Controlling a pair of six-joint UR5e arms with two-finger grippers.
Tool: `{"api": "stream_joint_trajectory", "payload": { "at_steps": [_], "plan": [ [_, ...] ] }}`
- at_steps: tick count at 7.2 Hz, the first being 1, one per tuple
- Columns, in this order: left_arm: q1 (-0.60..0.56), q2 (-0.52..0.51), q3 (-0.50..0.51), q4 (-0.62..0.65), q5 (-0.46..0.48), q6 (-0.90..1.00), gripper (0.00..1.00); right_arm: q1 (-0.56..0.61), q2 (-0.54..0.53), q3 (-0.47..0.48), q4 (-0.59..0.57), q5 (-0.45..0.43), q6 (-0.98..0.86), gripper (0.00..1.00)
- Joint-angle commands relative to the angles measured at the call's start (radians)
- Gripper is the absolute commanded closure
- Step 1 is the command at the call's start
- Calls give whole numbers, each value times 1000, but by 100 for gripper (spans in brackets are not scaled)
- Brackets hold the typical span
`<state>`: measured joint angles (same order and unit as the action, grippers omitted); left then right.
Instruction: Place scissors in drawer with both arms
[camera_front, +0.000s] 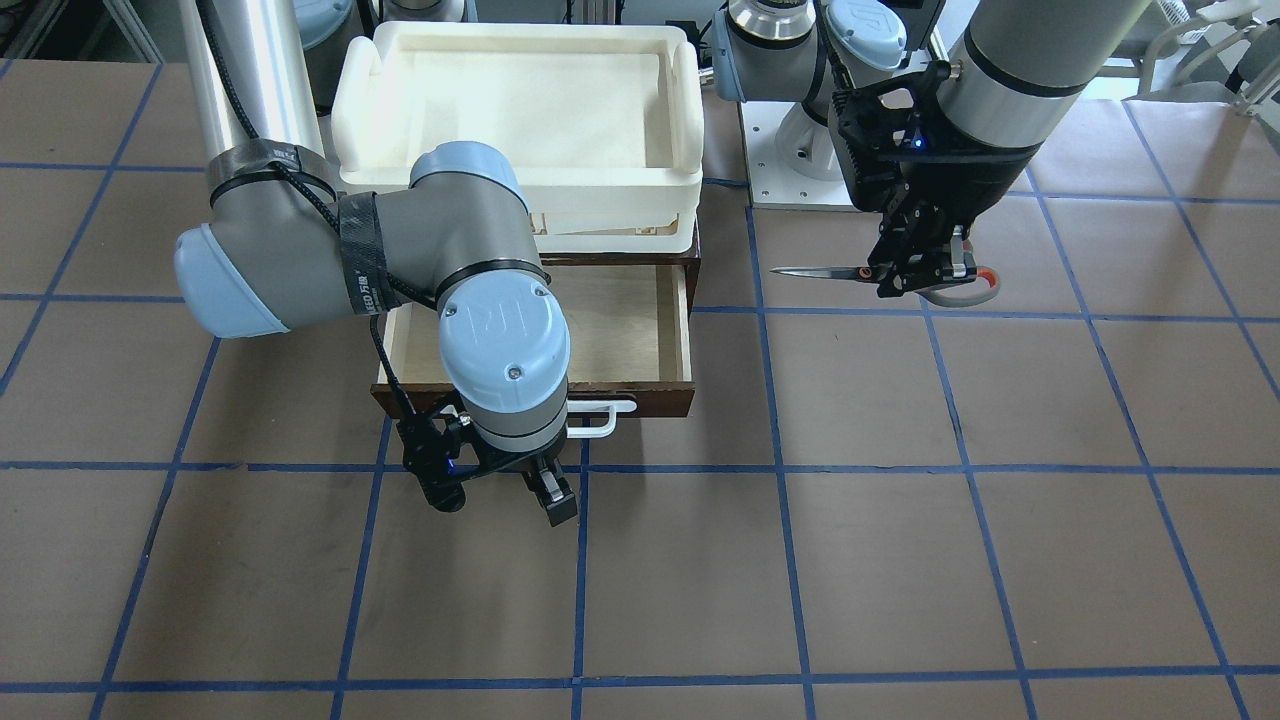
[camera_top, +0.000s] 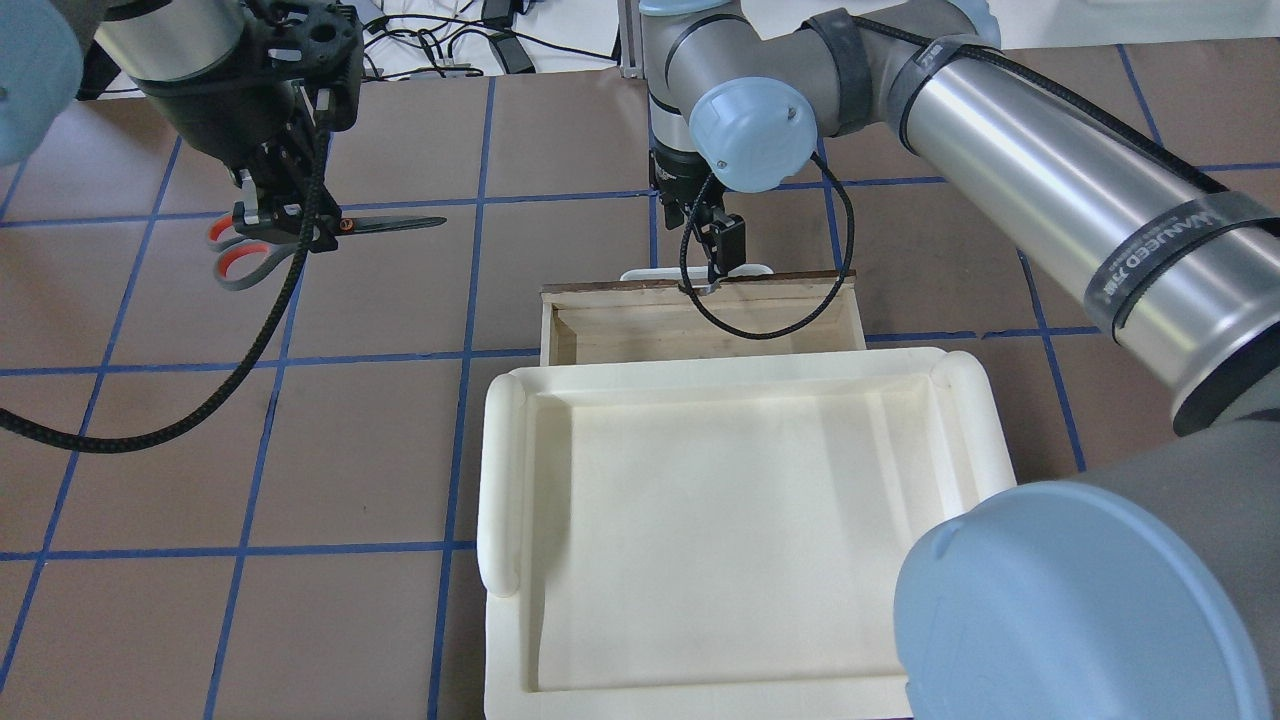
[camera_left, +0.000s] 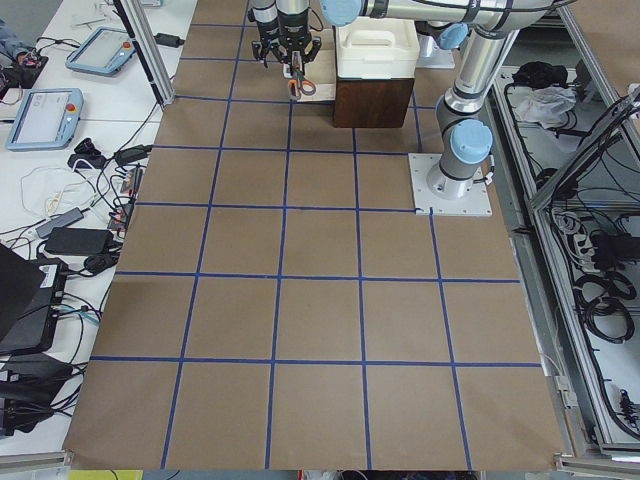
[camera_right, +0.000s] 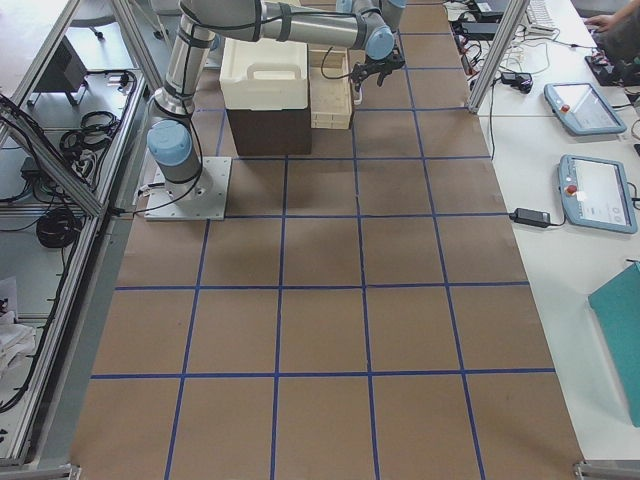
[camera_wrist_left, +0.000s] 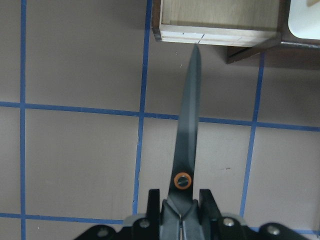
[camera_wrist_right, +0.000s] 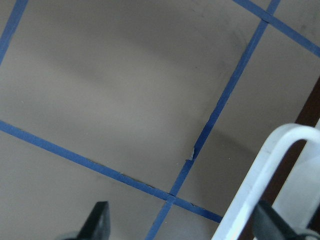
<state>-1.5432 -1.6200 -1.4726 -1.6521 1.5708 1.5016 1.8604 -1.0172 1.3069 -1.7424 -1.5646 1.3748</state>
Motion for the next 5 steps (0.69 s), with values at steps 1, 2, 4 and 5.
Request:
{"api": "stream_joint_trajectory", "payload": {
  "at_steps": [1,2,4,5],
  "plan": [
    [0,0,0,0,0,0,100,-4,3,-1,0,0,-6,0],
    [0,-1,0,0,0,-3,100,-7,3,-3,0,1,-8,0],
    [0,2,0,0,0,-3,100,-9,5,-9,0,0,-22,0],
    [0,5,0,0,-1,-4,100,-9,5,-9,0,1,-34,0]
  ]
}}
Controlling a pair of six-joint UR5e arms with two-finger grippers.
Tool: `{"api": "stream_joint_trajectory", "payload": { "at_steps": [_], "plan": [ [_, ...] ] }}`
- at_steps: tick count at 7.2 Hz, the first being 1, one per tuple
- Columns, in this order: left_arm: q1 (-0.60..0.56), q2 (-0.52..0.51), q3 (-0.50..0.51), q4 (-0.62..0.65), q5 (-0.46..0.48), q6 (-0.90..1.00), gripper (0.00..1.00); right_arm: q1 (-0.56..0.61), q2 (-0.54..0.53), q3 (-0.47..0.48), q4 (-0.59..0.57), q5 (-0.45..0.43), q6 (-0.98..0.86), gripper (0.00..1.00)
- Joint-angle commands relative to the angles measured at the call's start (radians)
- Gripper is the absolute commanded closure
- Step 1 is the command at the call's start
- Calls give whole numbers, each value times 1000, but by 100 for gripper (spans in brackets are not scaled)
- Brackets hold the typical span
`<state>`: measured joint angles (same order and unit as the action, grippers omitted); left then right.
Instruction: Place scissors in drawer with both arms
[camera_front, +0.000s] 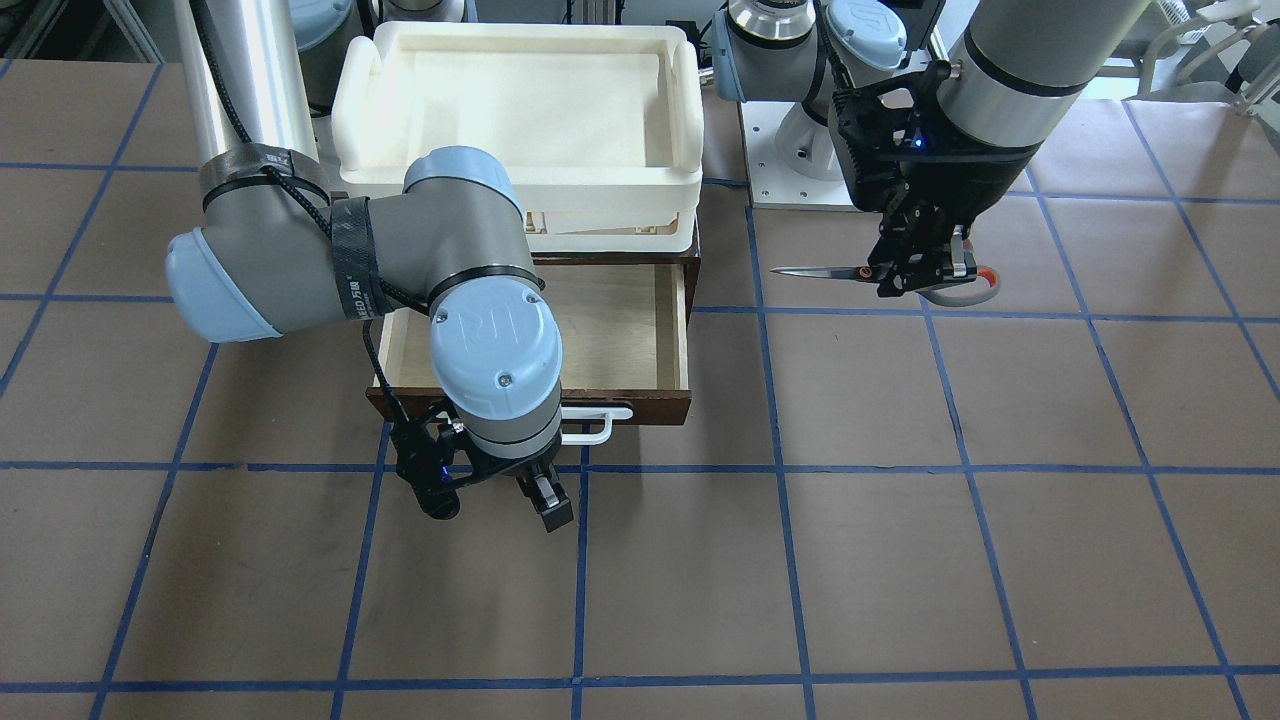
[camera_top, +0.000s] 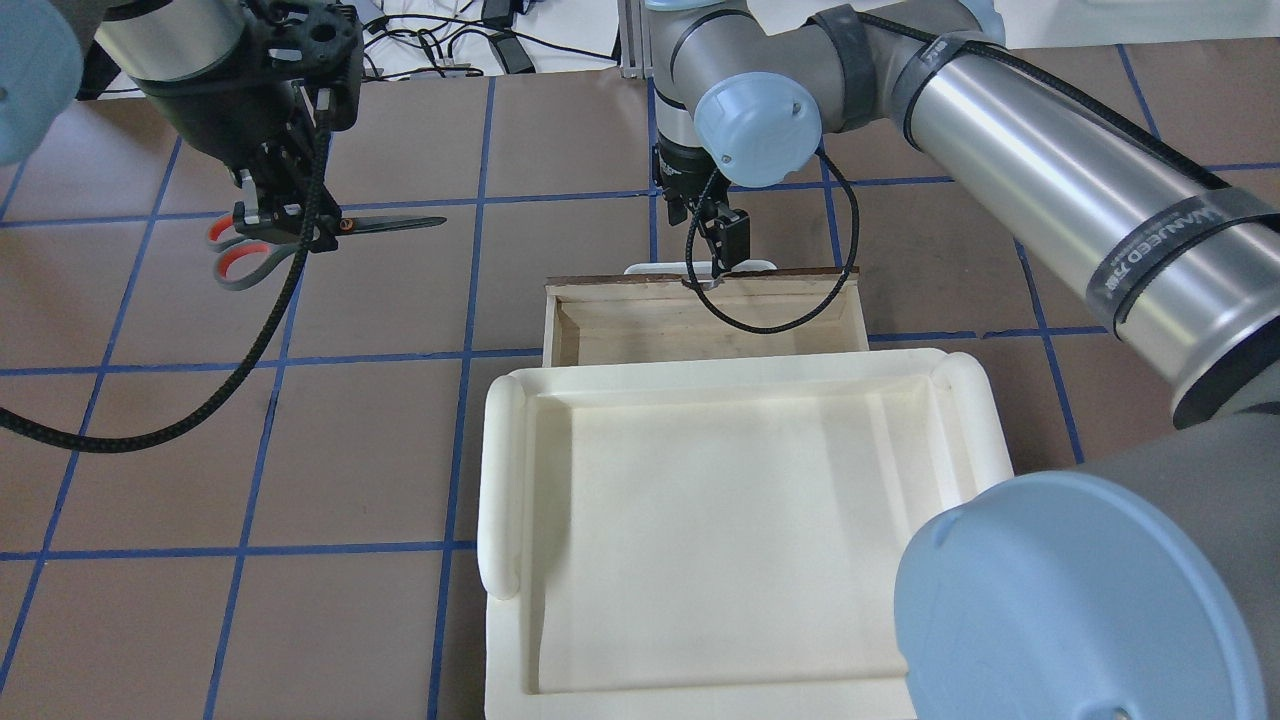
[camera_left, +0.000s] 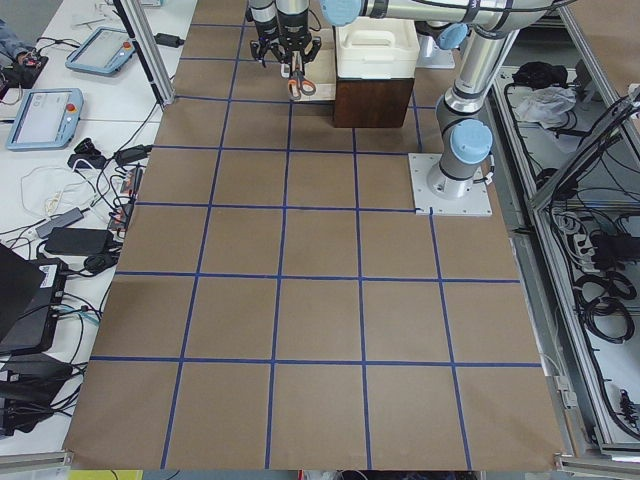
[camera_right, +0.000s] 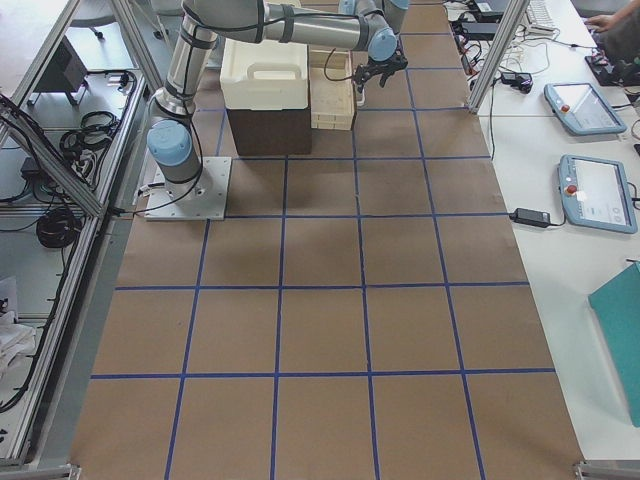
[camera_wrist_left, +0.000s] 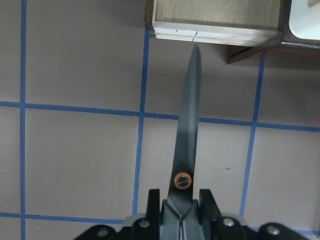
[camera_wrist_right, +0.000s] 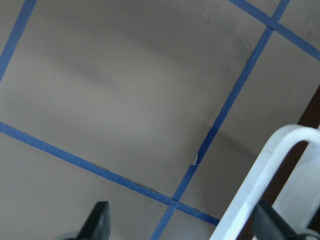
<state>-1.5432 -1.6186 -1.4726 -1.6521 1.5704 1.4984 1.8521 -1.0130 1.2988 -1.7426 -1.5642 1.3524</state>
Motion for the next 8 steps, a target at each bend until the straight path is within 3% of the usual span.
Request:
{"api": "stream_joint_trajectory", "payload": {
  "at_steps": [1,8],
  "plan": [
    [0,3,0,0,0,0,100,-1,2,-1,-8,1,-15,0],
    [0,3,0,0,-1,-3,100,-7,40,-49,-14,6,-18,0]
  ]
}}
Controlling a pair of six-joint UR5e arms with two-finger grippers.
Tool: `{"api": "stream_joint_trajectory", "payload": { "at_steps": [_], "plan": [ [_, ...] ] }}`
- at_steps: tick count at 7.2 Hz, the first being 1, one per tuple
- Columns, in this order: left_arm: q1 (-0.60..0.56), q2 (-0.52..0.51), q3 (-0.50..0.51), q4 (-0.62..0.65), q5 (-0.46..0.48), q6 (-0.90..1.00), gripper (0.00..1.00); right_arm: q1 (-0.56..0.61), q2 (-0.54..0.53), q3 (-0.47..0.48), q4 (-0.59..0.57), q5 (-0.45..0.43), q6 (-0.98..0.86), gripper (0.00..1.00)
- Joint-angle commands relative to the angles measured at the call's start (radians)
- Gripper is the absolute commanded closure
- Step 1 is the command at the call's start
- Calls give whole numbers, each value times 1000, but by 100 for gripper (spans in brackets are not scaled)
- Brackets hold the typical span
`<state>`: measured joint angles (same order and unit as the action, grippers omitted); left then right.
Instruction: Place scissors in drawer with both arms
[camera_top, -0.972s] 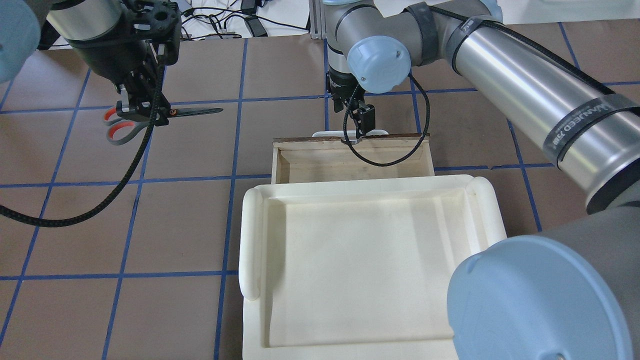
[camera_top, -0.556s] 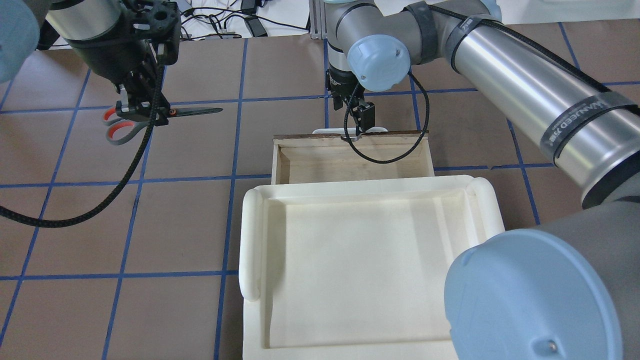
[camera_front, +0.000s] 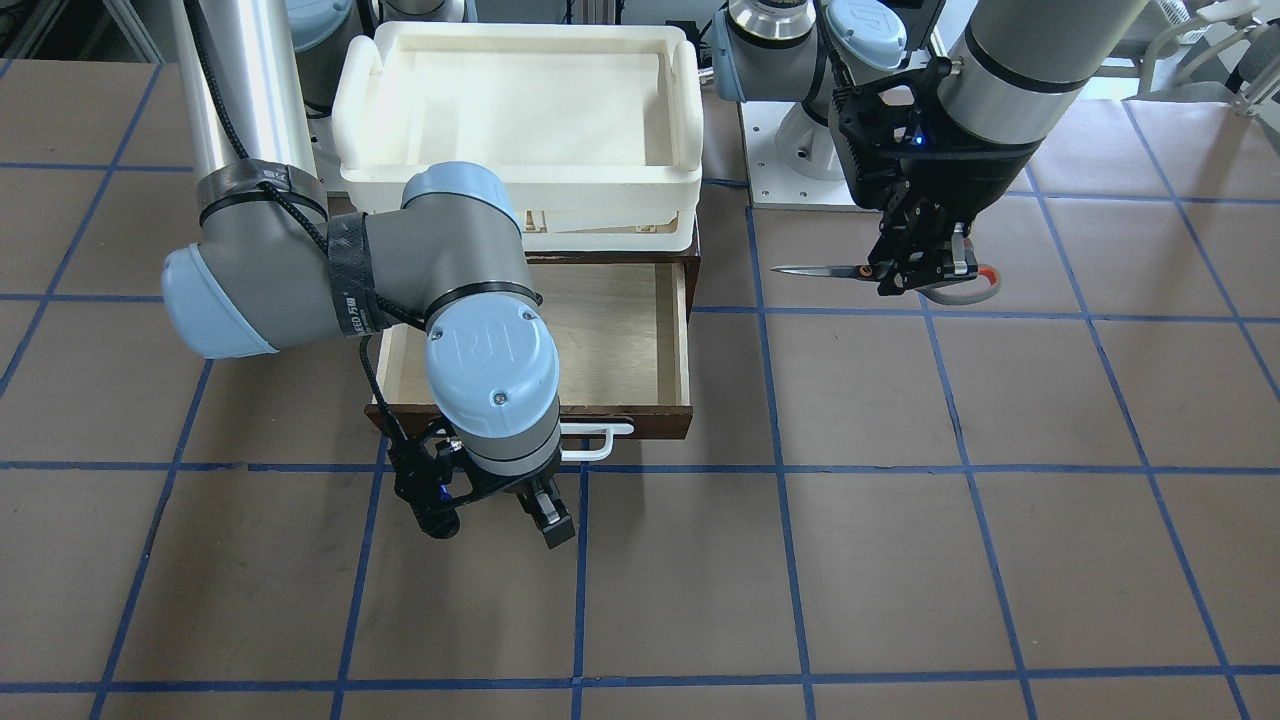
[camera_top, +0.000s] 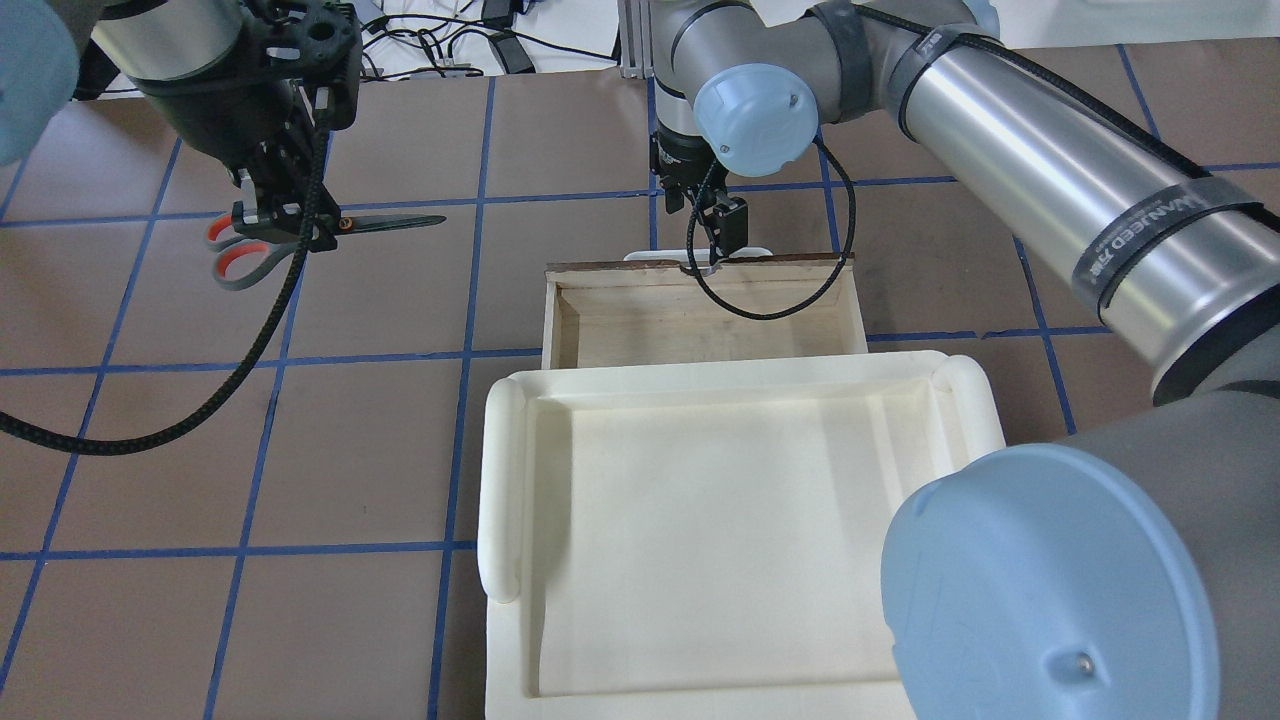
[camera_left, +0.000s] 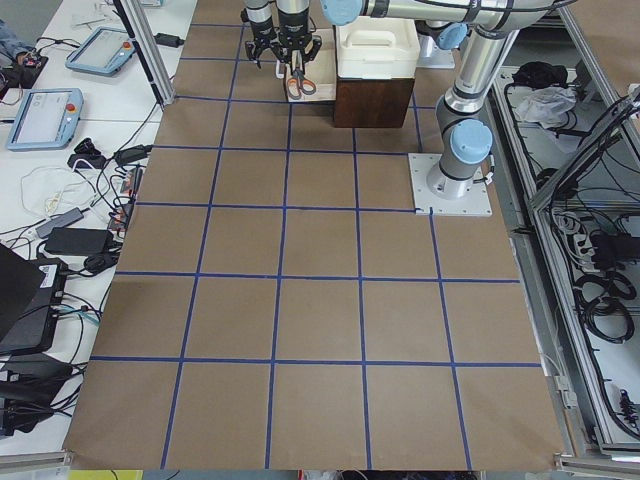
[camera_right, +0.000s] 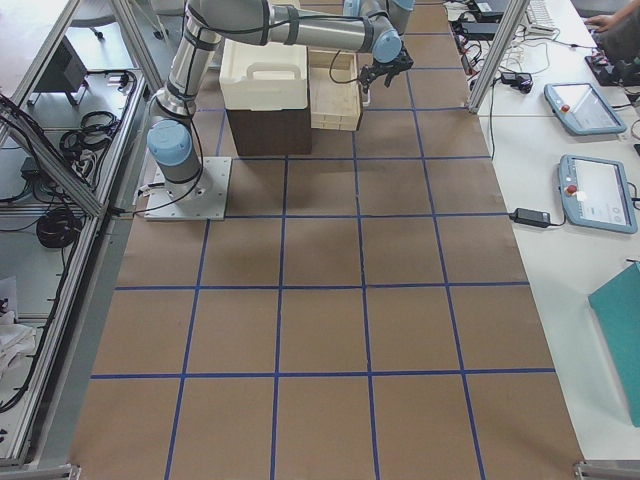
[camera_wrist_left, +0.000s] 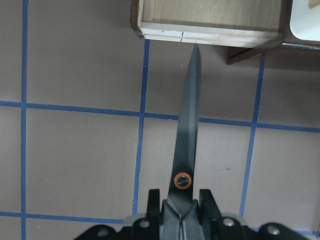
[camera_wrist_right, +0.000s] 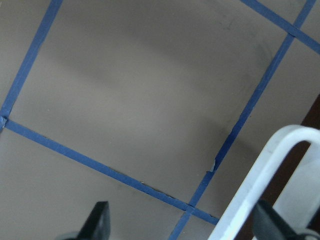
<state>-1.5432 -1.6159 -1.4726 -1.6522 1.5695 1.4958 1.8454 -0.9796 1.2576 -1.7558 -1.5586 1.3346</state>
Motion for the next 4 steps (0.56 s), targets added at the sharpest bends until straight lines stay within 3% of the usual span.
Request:
{"api": "stream_joint_trajectory", "payload": {
  "at_steps": [1,4],
  "plan": [
    [-2,2,0,0,-2,0,100,-2,4,-7,1,-11,0,0],
    [-2,4,0,0,-2,0,100,-3,-51,2,30,-11,-15,0]
  ]
}}
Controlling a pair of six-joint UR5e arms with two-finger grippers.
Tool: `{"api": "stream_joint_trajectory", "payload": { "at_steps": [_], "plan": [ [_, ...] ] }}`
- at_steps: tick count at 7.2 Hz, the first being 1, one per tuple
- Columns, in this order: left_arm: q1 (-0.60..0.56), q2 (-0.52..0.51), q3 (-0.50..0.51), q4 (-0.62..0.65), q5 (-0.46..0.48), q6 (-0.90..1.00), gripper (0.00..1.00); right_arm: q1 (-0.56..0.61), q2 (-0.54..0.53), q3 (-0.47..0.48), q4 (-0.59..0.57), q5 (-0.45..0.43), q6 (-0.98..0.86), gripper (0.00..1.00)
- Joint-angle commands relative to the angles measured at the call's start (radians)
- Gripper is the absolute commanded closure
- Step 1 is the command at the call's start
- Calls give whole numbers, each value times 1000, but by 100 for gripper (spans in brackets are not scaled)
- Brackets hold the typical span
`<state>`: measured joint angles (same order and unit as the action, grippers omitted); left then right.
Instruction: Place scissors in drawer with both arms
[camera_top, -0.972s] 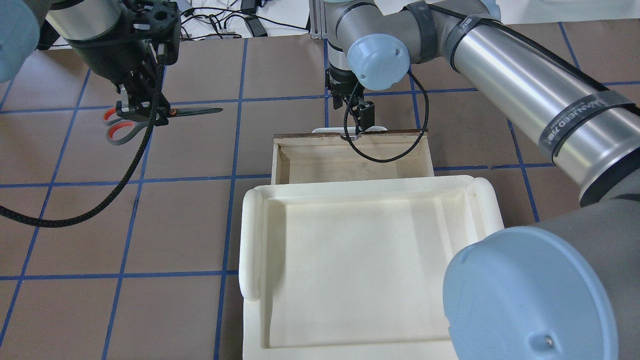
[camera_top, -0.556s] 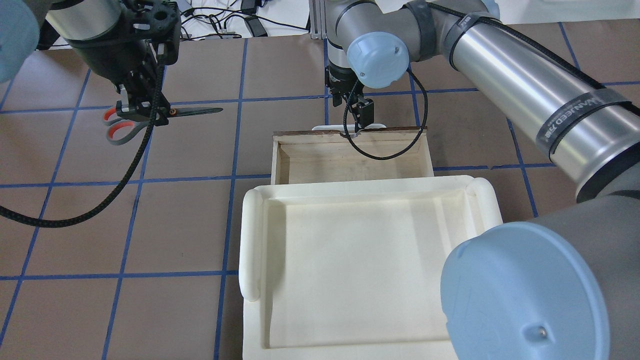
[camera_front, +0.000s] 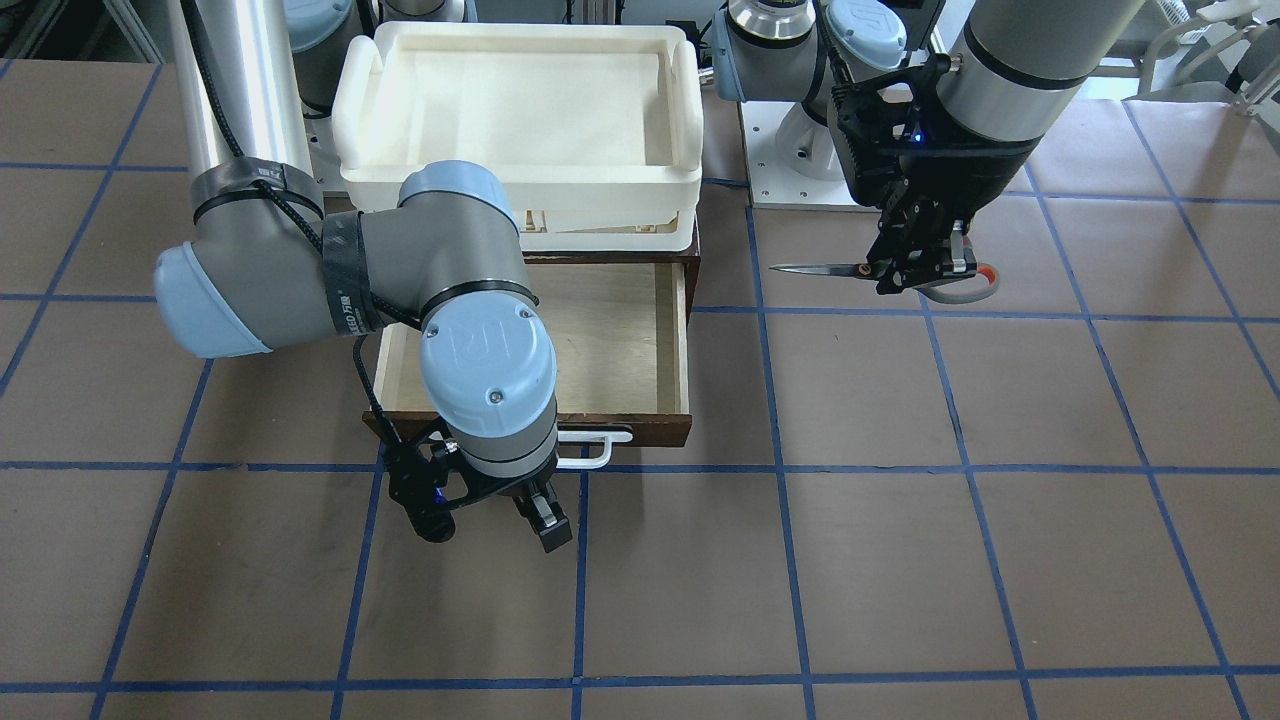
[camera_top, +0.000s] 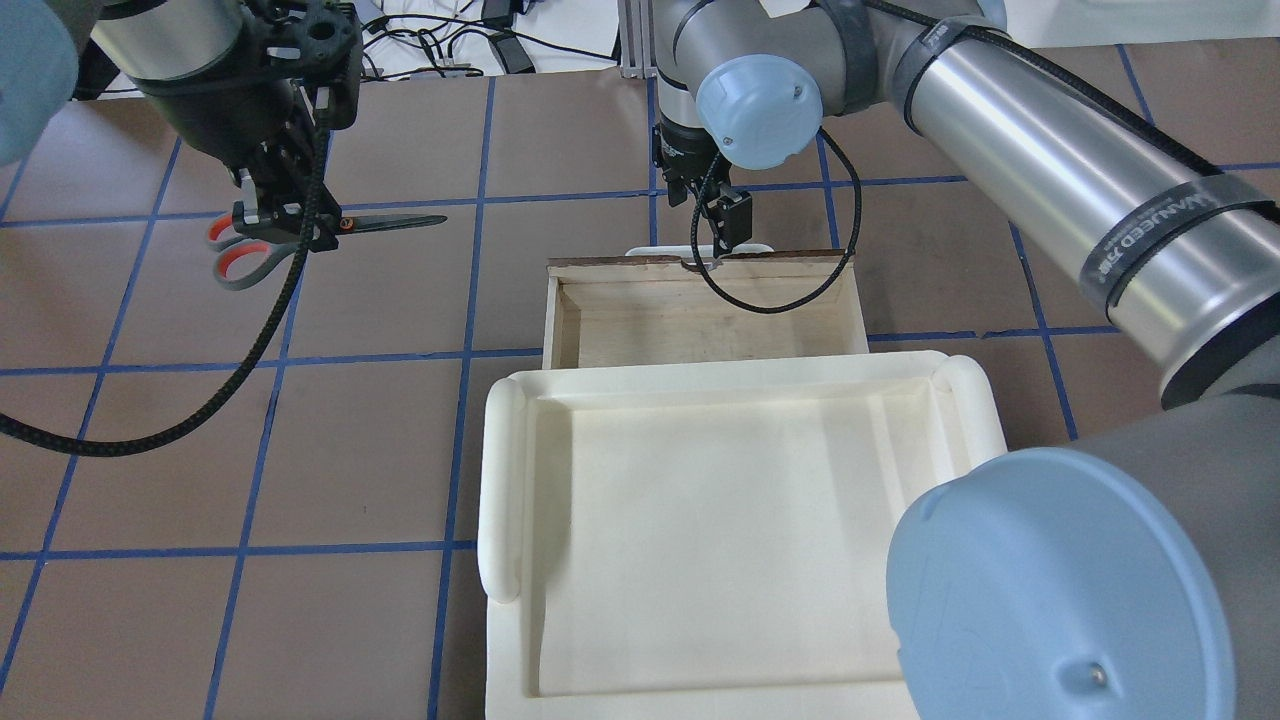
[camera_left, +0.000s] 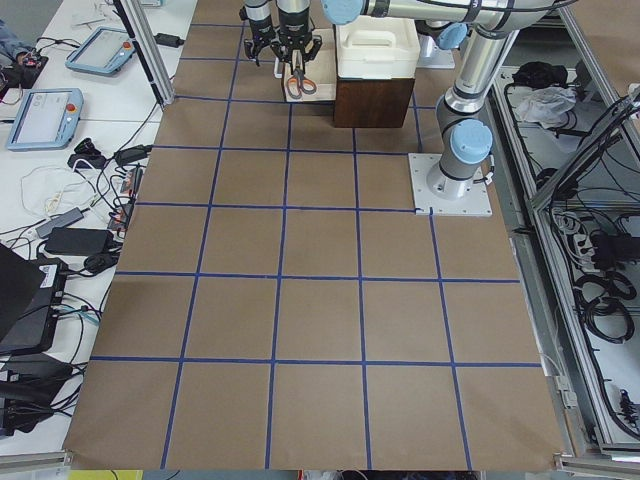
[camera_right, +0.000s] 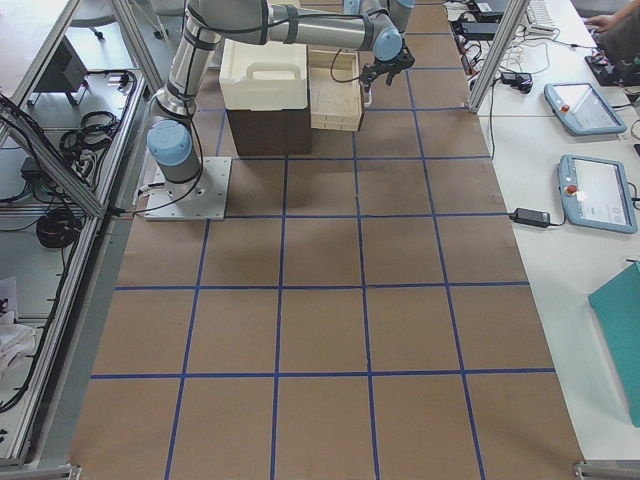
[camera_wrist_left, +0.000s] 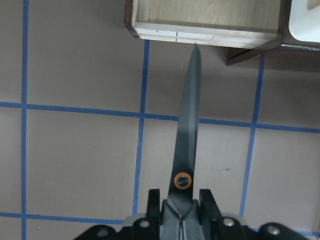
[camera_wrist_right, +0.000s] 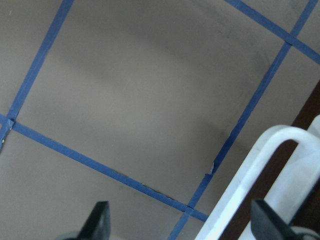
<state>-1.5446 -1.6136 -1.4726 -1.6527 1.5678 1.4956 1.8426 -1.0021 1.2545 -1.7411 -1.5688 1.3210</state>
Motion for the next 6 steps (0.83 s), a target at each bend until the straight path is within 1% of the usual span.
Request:
{"api": "stream_joint_trajectory", "payload": {
  "at_steps": [1,2,3,4,6],
  "plan": [
    [0,3,0,1,0,0,100,0,-61,3,53,1,-8,0],
    [0,1,0,1,-2,0,100,-6,-108,5,66,0,-73,0],
    [-2,-5,1,4,0,-5,100,-43,-165,8,104,-25,-265,0],
    [-18,-15,3,39,-14,-23,100,-93,-224,13,110,-49,-455,0],
    [-95,-35,8,91,-14,-47,100,-170,-286,16,139,-59,-760,0]
  ]
}}
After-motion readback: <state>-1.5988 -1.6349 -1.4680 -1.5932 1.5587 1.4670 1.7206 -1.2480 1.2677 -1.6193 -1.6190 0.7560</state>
